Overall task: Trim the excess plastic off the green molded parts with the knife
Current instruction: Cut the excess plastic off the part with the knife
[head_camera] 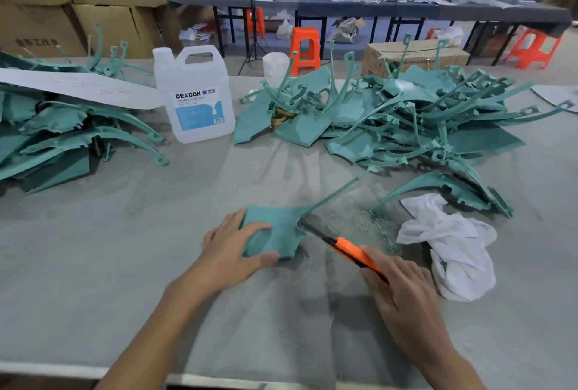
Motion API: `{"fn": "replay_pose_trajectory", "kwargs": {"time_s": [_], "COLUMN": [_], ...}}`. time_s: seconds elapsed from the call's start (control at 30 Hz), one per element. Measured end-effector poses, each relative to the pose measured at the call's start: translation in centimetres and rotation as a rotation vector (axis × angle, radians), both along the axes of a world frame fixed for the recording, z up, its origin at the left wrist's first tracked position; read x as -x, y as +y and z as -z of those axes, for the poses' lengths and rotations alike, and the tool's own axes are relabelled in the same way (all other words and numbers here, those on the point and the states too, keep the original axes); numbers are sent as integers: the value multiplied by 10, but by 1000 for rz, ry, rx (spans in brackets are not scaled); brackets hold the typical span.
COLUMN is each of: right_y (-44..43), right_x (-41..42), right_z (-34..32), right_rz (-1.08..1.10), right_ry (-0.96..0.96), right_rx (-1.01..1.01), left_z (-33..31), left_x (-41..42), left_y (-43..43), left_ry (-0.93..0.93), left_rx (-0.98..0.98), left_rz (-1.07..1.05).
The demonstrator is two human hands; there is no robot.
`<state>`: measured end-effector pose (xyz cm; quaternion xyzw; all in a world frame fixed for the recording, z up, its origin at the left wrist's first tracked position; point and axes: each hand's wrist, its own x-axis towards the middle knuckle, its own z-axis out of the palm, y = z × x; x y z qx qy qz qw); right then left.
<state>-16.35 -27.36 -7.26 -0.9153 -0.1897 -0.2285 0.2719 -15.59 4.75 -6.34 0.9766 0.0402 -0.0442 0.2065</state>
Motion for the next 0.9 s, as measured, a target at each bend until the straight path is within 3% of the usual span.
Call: {"fn": "replay_pose_trajectory", "kwargs": {"time_s": [0.17, 0.3, 0.47, 0.9], "right_y": [5, 3, 6, 3], "right_x": [1, -1, 3, -1], "right_z": [2, 1, 1, 6], "right_rz": [-46, 34, -9, -3], "right_ry": [-84, -70, -102, -59], "right_rx": [217, 180, 240, 164], "left_z": [14, 14, 16, 20], "left_x": [5, 4, 4, 5], "left_y": [-5, -3, -3, -4], "left_ry": [-66, -47, -51, -70], "left_rx": [-22, -14, -20, -15], "left_rz": [-10, 0, -7, -14]}}
